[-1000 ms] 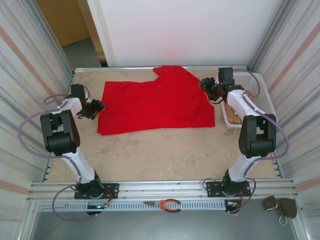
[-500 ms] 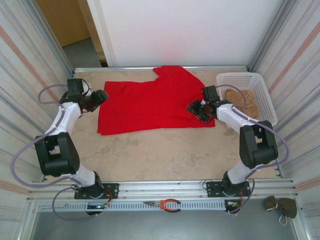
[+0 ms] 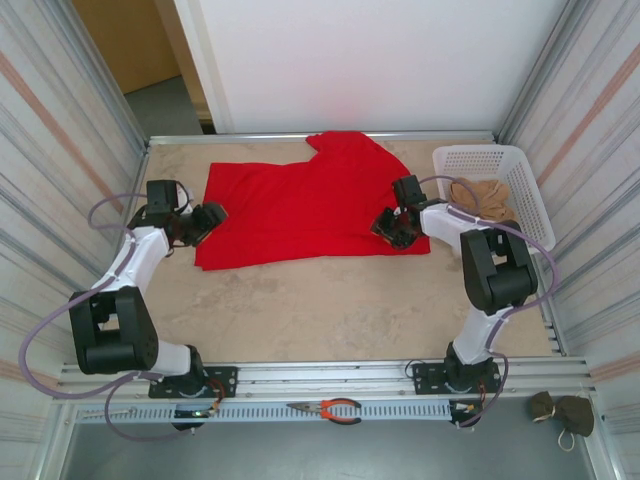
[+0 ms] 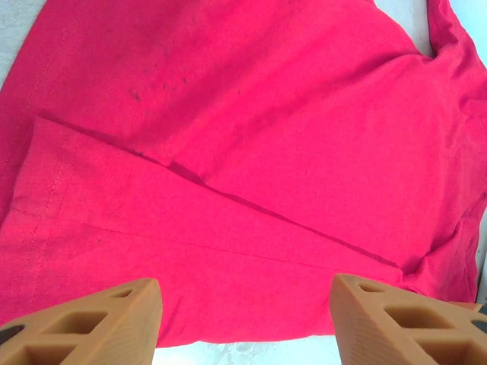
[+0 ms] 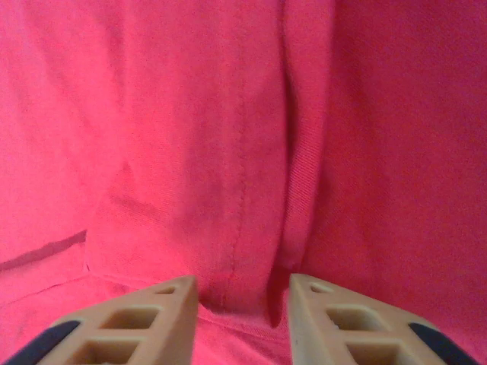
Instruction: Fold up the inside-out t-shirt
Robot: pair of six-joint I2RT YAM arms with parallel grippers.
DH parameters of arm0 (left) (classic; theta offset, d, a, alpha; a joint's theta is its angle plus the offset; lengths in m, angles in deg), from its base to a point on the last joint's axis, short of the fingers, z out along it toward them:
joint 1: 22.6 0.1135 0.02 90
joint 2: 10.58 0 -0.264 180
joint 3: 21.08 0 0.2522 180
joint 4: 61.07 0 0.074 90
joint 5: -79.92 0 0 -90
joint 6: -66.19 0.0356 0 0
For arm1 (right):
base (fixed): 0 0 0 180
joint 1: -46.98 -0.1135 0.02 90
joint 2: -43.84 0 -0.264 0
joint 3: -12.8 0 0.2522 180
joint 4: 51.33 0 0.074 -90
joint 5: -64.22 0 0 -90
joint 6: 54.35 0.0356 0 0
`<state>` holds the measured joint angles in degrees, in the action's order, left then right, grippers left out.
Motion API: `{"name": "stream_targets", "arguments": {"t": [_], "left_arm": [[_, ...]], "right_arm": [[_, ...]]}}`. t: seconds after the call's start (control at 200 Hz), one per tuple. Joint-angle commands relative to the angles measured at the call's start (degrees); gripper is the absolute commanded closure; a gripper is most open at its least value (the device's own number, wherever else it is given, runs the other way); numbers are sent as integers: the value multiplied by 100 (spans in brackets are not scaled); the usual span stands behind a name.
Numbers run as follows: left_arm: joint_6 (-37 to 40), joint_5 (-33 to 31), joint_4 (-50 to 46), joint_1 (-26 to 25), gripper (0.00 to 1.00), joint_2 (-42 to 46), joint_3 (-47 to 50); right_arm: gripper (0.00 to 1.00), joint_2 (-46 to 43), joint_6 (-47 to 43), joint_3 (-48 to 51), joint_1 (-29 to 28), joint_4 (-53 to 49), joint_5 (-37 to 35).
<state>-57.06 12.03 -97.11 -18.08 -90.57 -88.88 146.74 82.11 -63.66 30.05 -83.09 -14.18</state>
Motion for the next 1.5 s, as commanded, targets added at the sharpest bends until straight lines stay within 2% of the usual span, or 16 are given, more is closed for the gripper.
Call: {"name": "stream_targets", "arguments": {"t": [0.0,0.09,0.276,0.411,0.496,0.516,0.551,0.576,0.626,0.686,0.932,1.072,1.182,1.298,1.493], "left_arm": [[-119,120,158,-51,40,229,114],[-157,151,213,-47,40,234,148],[-181,206,249,-39,40,221,114],[-201,281,268,-47,40,163,87],[-214,297,287,-65,40,86,94],[-212,302,312,-80,40,72,105],[-225,310,342,-83,40,22,117],[-225,329,347,-82,40,-13,117],[-204,370,317,-71,40,-69,99],[-136,355,224,-64,40,-55,62],[-182,-47,-465,96,39,370,318],[-330,-150,-680,307,38,714,872],[-381,-248,-728,379,37,960,1238],[-434,-386,-642,384,37,1048,1517],[-384,-428,-324,384,37,440,1593]], "right_arm": [[79,196,35,-352,-27,18,26],[100,265,4,-525,-29,2,139],[100,389,-47,-1180,-21,-26,292],[100,983,-145,-2234,-72,-95,576],[100,1527,-408,-2889,-87,213,1120],[92,1655,-480,-3031,-83,328,1371],[67,1808,-570,-3211,-73,443,1687],[55,1828,-613,-3264,-69,451,1778],[44,1643,-668,-3115,-50,557,1812],[39,1186,-680,-2634,-16,709,1694],[40,-845,-574,-314,460,-260,297],[37,-1596,-583,714,918,-548,8],[36,-1822,-617,1145,1200,-625,17],[35,-1767,-665,1266,1243,-649,-13],[35,-1335,-560,1283,1236,-495,24]]}}
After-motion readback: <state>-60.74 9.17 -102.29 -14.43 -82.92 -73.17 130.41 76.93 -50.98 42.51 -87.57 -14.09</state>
